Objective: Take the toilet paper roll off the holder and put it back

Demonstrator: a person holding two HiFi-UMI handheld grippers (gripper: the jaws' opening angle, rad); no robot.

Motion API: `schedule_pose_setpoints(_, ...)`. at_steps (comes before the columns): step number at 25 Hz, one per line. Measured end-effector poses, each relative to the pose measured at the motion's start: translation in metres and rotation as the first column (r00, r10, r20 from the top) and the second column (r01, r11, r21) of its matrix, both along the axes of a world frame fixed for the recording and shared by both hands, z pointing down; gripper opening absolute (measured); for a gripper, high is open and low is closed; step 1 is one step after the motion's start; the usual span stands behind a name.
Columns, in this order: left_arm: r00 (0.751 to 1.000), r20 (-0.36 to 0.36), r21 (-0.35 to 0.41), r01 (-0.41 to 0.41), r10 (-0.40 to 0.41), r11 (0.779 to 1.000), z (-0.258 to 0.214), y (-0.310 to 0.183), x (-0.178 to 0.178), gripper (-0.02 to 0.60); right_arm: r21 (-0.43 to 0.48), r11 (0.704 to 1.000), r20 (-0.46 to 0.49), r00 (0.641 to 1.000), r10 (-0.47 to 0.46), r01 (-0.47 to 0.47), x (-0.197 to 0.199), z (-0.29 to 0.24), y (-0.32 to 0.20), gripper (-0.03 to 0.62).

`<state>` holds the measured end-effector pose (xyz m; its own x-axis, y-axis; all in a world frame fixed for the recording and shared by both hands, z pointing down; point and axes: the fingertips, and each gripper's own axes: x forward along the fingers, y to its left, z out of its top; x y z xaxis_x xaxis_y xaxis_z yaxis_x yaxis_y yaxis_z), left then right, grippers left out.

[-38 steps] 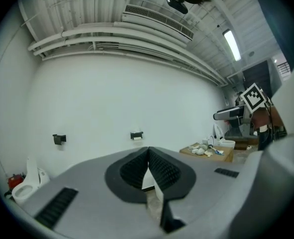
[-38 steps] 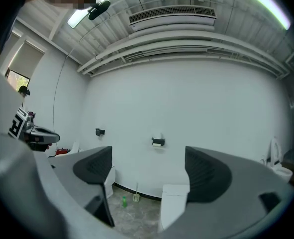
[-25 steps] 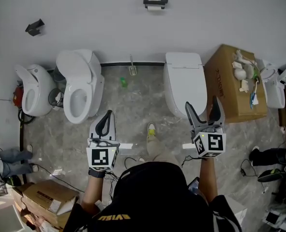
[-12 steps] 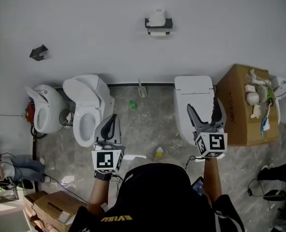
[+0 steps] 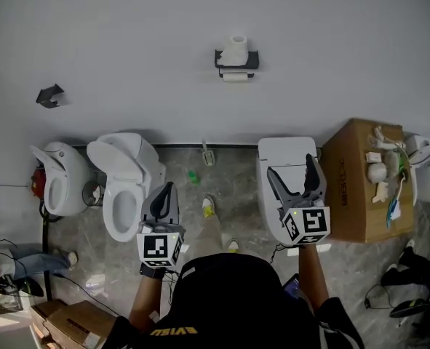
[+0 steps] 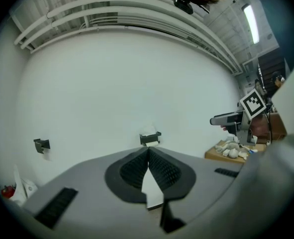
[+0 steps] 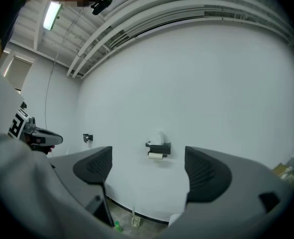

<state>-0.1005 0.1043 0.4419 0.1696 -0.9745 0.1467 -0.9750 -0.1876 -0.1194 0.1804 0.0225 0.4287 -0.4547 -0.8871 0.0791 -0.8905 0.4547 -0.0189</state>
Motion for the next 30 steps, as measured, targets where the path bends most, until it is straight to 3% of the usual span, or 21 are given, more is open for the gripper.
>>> schedule_pose_setpoints(10, 0.993, -0.061, 0.012, -0.102, 0.102, 0.995, 0.010, -0.127, -0.028, 0.011, -0.008, 0.997, -0.044, 0.996, 0.080, -0.080, -0.036, -0.003, -0.095, 0.448)
schedule_pose_setpoints(21, 0.966, -0.097, 0.059, -0.237, 0.242, 0.970, -0.002, -0.274, -0.062, 0.011, 0.004, 0.989, -0.111, 0.983, 0.147, -0.147, -0.088, -0.011, -0.237, 0.448)
schedule_pose_setpoints(27, 0.943, -0.113, 0.070, -0.306, 0.312, 0.950, 0.006, -0.316, -0.047, 0.011, -0.012, 0.992, -0.176, 0.977, 0.122, -0.126, -0.111, -0.005, -0.295, 0.448)
schedule_pose_setpoints(30, 0.942, -0.131, 0.060, -0.303, 0.308, 0.951, 0.007, -0.331, -0.042, 0.011, -0.024, 0.993, -0.175, 0.978, 0.112, -0.118, -0.118, 0.003, -0.318, 0.448)
